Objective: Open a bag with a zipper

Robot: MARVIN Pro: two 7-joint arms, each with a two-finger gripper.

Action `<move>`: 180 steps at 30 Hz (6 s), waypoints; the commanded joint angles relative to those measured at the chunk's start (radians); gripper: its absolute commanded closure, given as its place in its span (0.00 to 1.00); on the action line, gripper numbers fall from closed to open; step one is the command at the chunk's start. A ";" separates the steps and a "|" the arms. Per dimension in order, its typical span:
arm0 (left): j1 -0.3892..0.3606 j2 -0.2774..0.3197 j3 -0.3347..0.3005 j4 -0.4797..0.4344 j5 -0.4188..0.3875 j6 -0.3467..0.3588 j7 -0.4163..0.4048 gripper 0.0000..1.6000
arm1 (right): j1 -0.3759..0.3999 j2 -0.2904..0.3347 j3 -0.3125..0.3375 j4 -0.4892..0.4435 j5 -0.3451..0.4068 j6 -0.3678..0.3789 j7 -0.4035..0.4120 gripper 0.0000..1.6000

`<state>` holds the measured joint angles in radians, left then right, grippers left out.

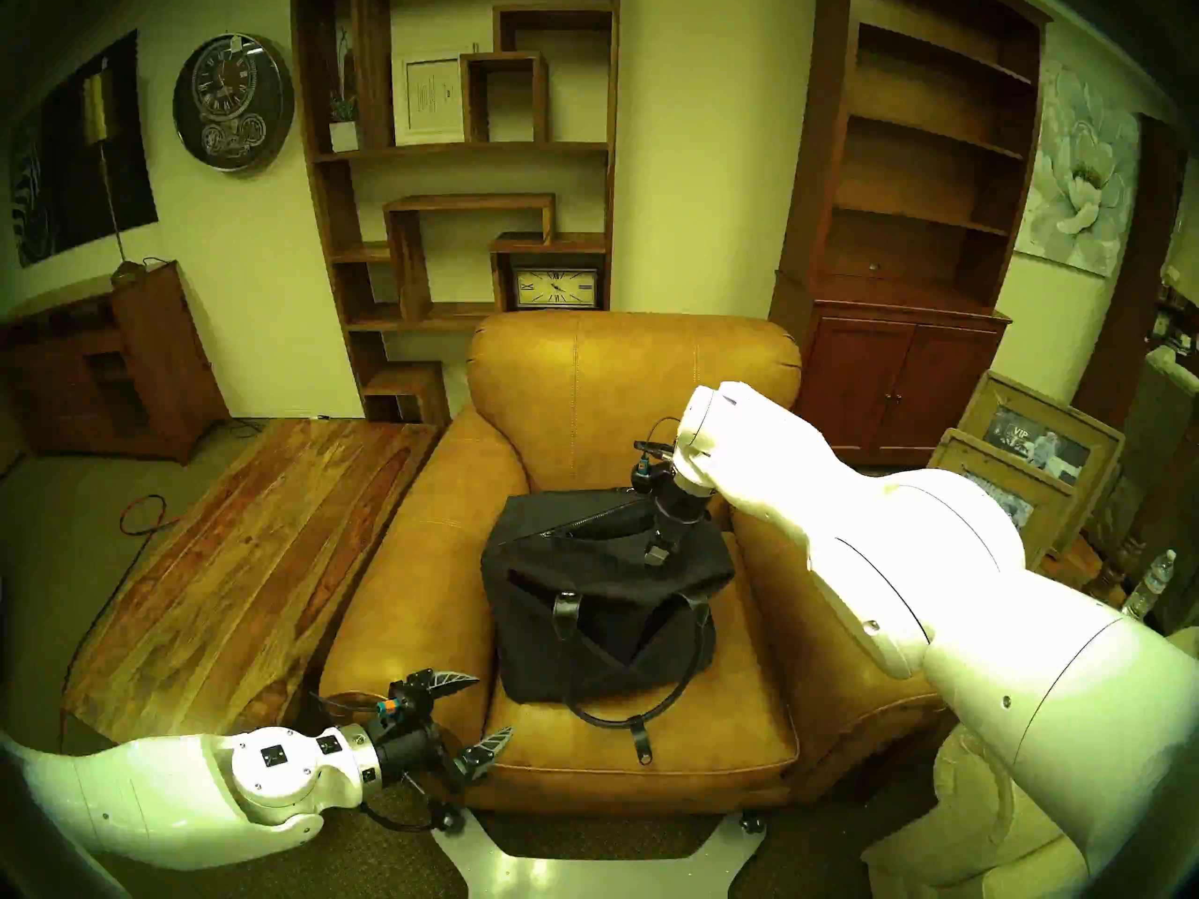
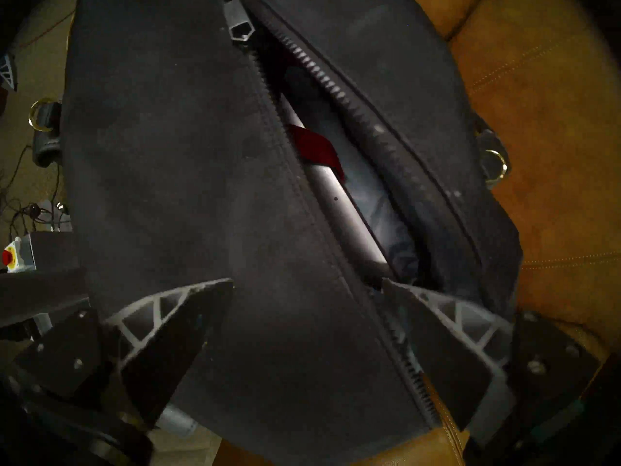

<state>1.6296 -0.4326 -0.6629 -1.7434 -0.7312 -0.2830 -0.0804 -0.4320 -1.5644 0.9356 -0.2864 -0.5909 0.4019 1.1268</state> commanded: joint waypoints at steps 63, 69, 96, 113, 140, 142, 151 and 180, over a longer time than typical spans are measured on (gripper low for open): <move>-0.019 -0.001 0.018 -0.003 0.000 -0.003 0.003 0.00 | -0.150 0.325 0.360 -0.152 0.157 0.112 -0.254 0.00; -0.021 -0.001 0.020 -0.002 0.000 -0.003 0.004 0.00 | -0.206 0.297 0.402 -0.160 0.191 0.108 -0.257 0.00; -0.027 0.000 0.026 -0.002 0.000 -0.003 0.005 0.00 | -0.398 0.269 0.554 -0.207 0.310 0.034 -0.259 0.00; -0.030 0.000 0.030 -0.002 0.000 -0.003 0.006 0.00 | -0.498 0.285 0.638 -0.294 0.356 -0.035 -0.255 0.00; -0.036 0.001 0.037 0.000 0.000 -0.003 0.007 0.00 | -0.708 0.300 0.823 -0.454 0.473 -0.226 -0.204 0.00; -0.036 0.001 0.038 0.000 0.000 -0.003 0.007 0.00 | -0.713 0.291 0.834 -0.473 0.486 -0.245 -0.193 0.00; -0.039 0.001 0.040 0.000 0.000 -0.003 0.008 0.00 | -0.778 0.233 0.875 -0.565 0.545 -0.336 -0.137 0.00; -0.203 -0.068 -0.070 -0.049 0.013 0.018 0.031 0.00 | -1.090 0.071 1.055 -0.923 0.711 -0.649 -0.077 0.00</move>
<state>1.5256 -0.4498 -0.6746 -1.7644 -0.7242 -0.2830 -0.0574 -1.4536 -1.4356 1.9601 -1.1032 0.0662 -0.1773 1.0421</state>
